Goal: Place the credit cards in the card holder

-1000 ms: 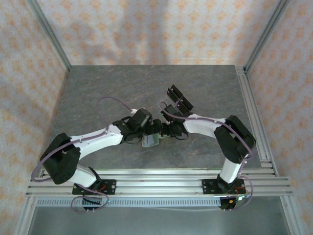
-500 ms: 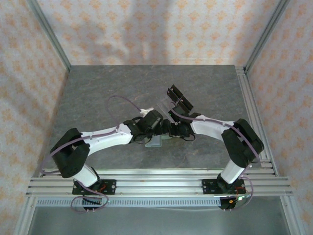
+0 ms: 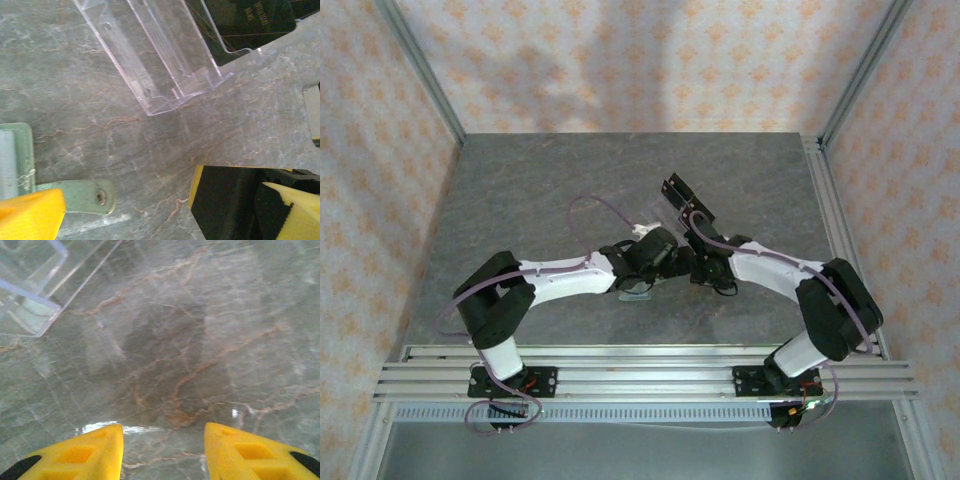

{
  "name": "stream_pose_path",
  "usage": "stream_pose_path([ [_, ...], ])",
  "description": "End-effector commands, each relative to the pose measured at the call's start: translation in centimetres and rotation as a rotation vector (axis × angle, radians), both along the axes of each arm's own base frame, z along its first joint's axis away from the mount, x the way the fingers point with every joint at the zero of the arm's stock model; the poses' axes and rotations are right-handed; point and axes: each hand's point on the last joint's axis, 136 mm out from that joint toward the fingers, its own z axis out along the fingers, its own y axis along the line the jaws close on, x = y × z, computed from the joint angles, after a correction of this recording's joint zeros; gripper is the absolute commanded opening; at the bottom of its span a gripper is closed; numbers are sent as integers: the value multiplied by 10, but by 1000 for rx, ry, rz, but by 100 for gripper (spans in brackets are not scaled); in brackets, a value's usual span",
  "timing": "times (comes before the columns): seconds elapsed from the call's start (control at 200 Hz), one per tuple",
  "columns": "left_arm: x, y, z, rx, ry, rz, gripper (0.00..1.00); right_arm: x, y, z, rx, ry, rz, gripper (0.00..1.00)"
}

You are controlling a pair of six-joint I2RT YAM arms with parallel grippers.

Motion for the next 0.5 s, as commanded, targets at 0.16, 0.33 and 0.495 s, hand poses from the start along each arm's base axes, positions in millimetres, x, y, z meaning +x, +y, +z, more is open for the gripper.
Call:
stream_pose_path([
  [0.16, 18, -39, 9, -21, -60, -62, 100, 0, 67, 76, 305, -176, 179, 47],
  [0.33, 31, -28, 90, 73, -172, -76, 100, -4, 73, 83, 350, -169, 194, 47],
  [0.495, 28, 69, 107, 311, -183, 82, 100, -3, 87, 88, 406, -156, 222, 47],
])
